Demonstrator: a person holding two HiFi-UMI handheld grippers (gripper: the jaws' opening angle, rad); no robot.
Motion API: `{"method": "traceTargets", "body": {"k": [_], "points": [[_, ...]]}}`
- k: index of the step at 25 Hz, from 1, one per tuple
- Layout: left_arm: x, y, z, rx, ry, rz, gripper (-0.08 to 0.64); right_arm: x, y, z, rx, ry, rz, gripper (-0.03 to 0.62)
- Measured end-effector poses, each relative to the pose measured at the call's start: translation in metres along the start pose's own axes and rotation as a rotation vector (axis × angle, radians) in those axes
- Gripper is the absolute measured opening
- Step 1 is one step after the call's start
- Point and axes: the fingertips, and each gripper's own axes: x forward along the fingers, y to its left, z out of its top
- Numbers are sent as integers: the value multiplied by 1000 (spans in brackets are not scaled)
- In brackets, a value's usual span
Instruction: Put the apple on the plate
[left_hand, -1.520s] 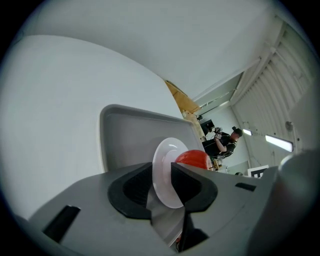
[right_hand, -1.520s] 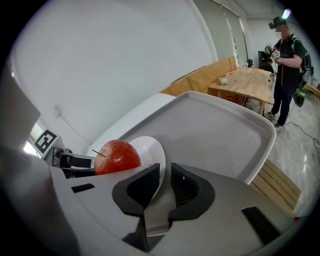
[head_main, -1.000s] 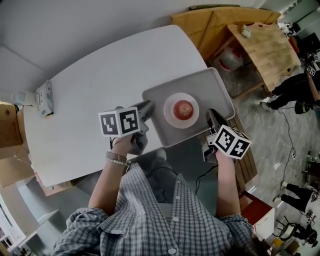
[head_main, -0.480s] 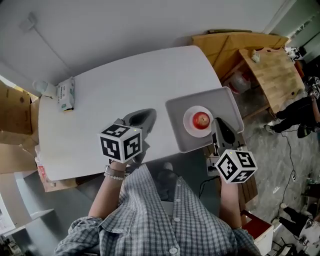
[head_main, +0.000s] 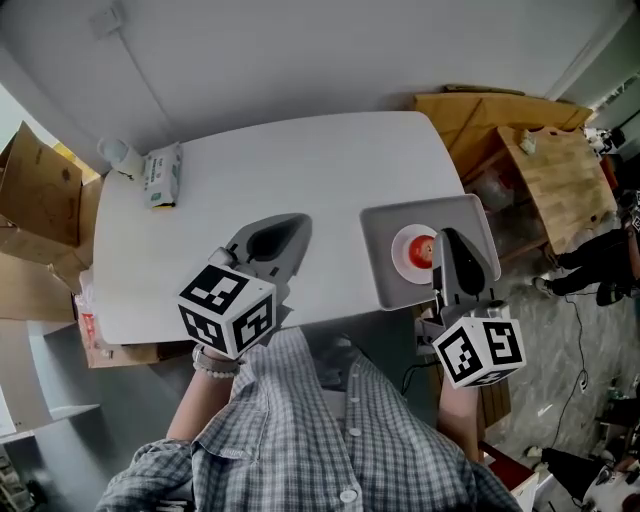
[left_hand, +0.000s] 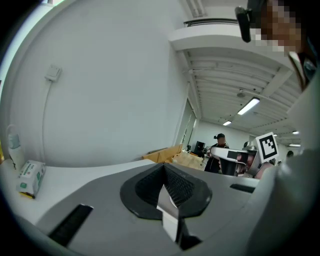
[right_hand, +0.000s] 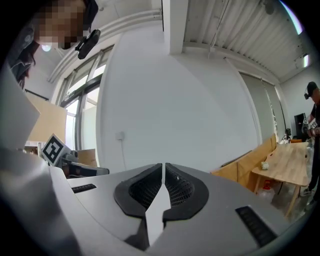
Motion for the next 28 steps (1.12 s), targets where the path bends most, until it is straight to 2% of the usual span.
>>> {"method": "traceTargets", "body": {"k": [4, 7, 10, 14, 17, 22, 25, 28], "points": [[-17, 1, 14, 22, -71, 7, 9, 0, 8, 15, -51, -38, -9, 34], [-22, -3, 16, 24, -85, -24, 9, -4, 9, 22, -44, -59, -25, 34], [-24, -5, 19, -13, -98, -67, 9, -9, 8, 28, -21, -79, -36, 34], [-22, -9, 25, -58, -128, -110, 9, -18, 8, 32, -48, -88, -61, 34], [-20, -13, 28, -62, -142, -123, 9, -24, 5, 33, -65, -86, -81, 34], [-18, -18, 37, -59, -166, -130, 9, -28, -1, 37, -47, -97, -94, 34], [-17, -19, 37, -55, -163, -133, 9, -28, -3, 37, 0, -104, -87, 34], [-16, -19, 35, -55, -153, -134, 9, -29, -5, 36, -5, -101, -94, 34]]}}
